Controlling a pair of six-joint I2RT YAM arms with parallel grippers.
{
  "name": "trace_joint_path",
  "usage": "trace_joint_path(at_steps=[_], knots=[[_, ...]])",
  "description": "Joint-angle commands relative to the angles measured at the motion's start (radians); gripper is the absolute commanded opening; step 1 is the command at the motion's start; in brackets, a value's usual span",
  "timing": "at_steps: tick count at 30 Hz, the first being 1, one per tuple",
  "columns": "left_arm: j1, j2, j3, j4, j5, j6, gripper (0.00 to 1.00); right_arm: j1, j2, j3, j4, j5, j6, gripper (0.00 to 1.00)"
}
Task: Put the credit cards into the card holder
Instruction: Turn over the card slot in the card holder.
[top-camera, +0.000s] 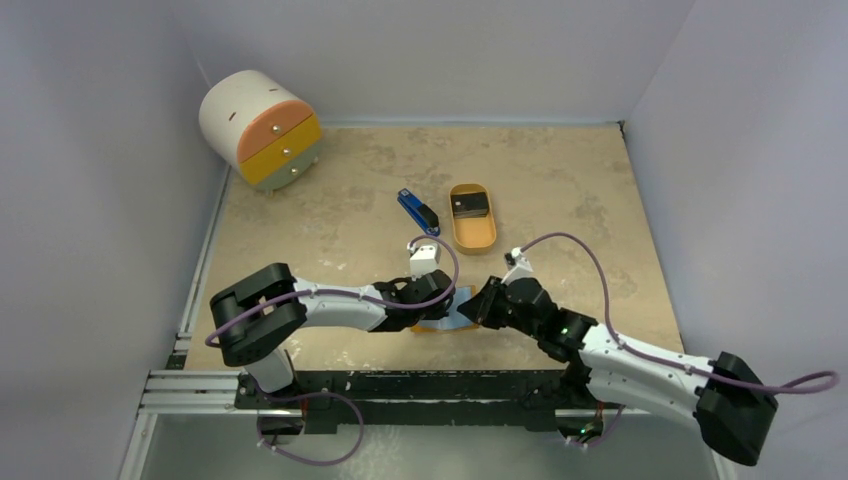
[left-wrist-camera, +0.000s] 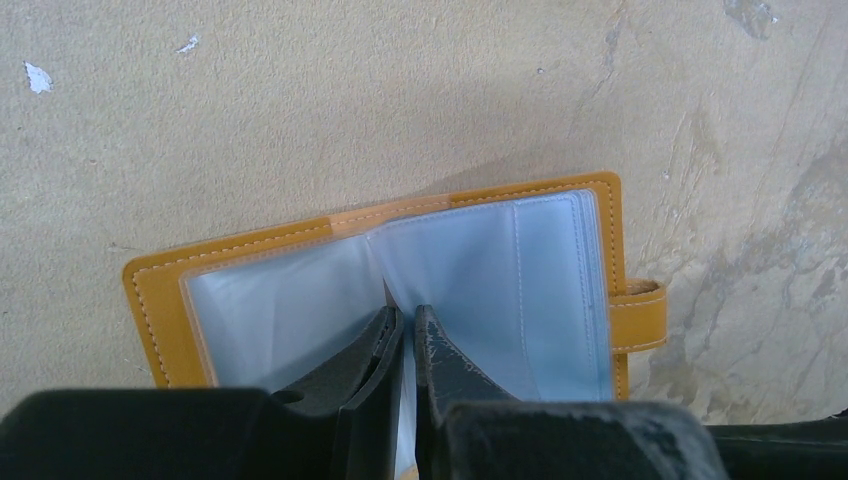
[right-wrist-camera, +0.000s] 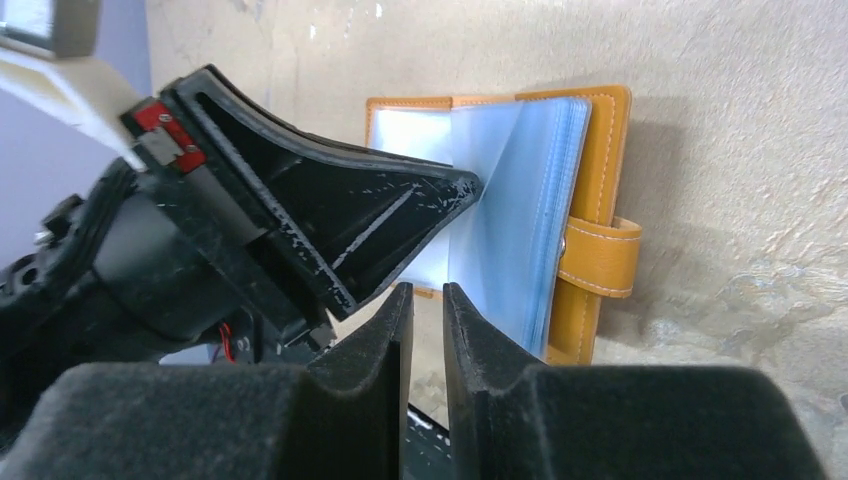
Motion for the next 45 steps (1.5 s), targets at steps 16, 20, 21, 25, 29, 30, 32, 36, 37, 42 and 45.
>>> trace_joint_path(at_steps=[16,20,21,25,29,30,32,36,37,42,45], knots=[[-0.004,0.028,-0.019,-0.039,-0.010,-0.002,0.07,-0.013,0.164,-0.027,0.119,0.017,0.081,0.22],[-0.004,0.032,-0.018,-0.036,-0.008,0.001,0.07,-0.016,0.181,-0.041,0.136,0.015,0.104,0.19],[-0.004,0.033,-0.019,-0.036,-0.008,0.000,0.07,-0.016,0.180,-0.045,0.138,0.018,0.109,0.20],[-0.004,0.038,-0.023,-0.030,-0.004,-0.003,0.06,-0.017,0.156,-0.064,0.130,0.034,0.122,0.26],[-0.004,0.038,-0.028,-0.025,-0.004,-0.005,0.06,-0.016,0.135,-0.071,0.113,0.047,0.129,0.30],[-0.004,0.039,-0.028,-0.024,-0.004,-0.006,0.06,-0.016,0.127,-0.074,0.113,0.049,0.130,0.33],[-0.004,0.038,-0.028,-0.024,-0.004,-0.006,0.06,-0.016,0.104,-0.079,0.114,0.056,0.127,0.36],[-0.004,0.040,-0.030,-0.022,-0.004,-0.007,0.05,-0.016,0.065,-0.084,0.108,0.069,0.117,0.37],[-0.004,0.041,-0.030,-0.021,-0.004,-0.008,0.05,-0.016,0.065,-0.082,0.108,0.067,0.112,0.36],[-0.004,0.043,-0.030,-0.018,-0.004,-0.009,0.05,-0.016,0.099,-0.081,0.127,0.050,0.121,0.31],[-0.004,0.044,-0.032,-0.017,-0.003,-0.012,0.04,-0.019,0.121,-0.081,0.135,0.048,0.130,0.33]])
